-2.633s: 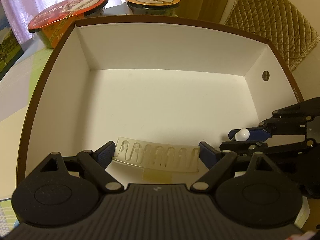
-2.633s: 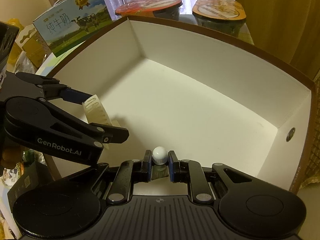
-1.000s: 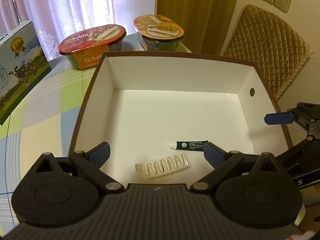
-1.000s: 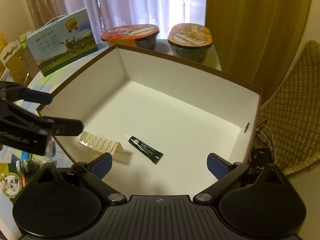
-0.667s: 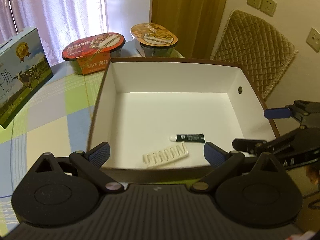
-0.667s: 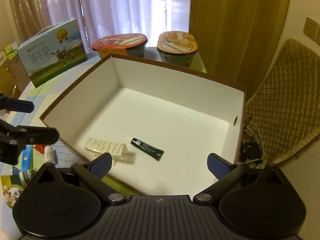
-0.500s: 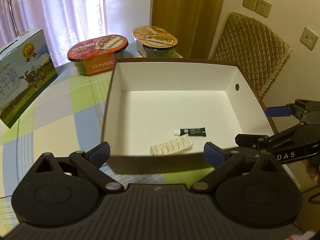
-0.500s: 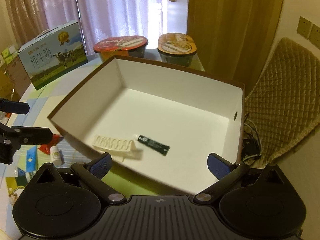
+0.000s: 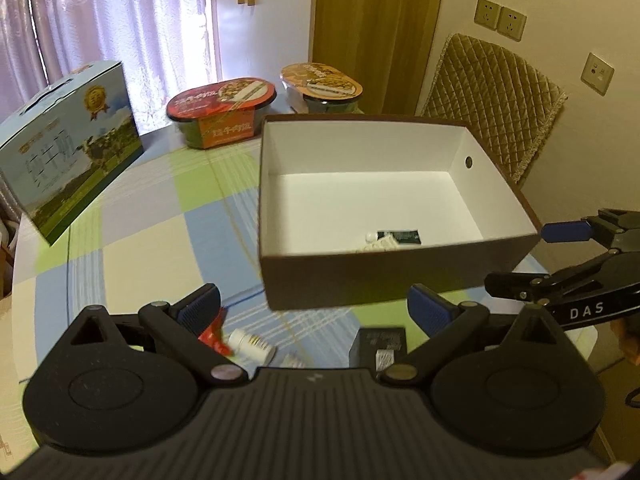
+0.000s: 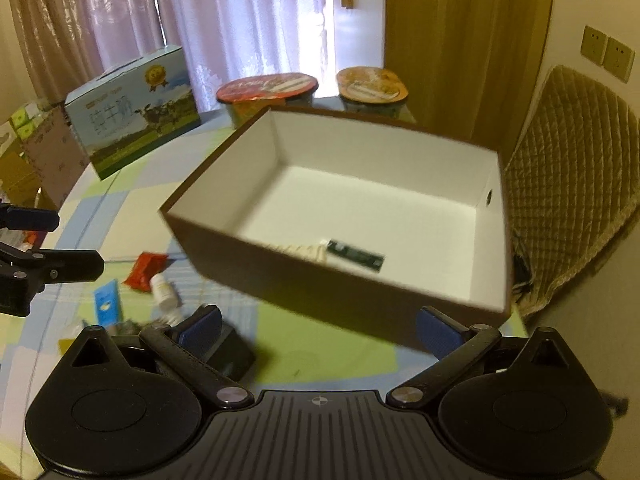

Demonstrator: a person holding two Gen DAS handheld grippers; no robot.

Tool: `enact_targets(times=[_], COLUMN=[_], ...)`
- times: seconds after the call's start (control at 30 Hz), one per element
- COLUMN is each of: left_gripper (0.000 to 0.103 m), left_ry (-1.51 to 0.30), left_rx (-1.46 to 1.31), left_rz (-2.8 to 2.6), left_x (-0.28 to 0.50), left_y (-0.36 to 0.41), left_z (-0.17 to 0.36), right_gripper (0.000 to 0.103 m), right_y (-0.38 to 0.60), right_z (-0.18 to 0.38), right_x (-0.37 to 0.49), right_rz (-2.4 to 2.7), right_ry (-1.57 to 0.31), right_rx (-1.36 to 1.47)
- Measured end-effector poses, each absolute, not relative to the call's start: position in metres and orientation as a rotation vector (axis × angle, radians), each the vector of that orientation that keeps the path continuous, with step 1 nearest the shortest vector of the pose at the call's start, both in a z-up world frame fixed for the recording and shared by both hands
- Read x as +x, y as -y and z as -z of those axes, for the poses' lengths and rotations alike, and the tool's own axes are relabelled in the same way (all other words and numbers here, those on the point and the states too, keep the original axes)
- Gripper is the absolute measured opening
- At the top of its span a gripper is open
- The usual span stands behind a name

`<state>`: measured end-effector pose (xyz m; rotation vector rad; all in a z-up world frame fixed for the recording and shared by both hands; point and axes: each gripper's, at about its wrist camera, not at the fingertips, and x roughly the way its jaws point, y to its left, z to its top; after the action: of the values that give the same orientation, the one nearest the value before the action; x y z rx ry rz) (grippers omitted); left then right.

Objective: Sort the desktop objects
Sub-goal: 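Move both tools back toward the remaining objects on the table, then grasp the pill bottle card with the left tool while the right tool grasps the black box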

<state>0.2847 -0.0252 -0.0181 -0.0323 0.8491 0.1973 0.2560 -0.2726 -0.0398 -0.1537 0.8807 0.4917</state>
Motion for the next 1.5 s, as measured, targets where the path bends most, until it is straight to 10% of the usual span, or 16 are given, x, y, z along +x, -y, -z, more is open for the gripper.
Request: enact_targets(times=[1.17, 1.5], left_gripper=[0.098, 0.098], left_ry=[-0.943, -0.962], left_rx=[-0.077, -0.077], left_rz=[-0.341, -0.327], left_x=[0.196, 0.209], left_y=[-0.031, -0.039], left_z=[0.060, 0.069], right_gripper=[0.099, 0.054], right_y=[0.187, 0.191], right_z=[0.107, 0.123], right_x=[0.201, 0.209], right_rz=[-0.599, -0.618], right_ry=[-0.956, -1.011], right_rx=[-0.192, -0.294])
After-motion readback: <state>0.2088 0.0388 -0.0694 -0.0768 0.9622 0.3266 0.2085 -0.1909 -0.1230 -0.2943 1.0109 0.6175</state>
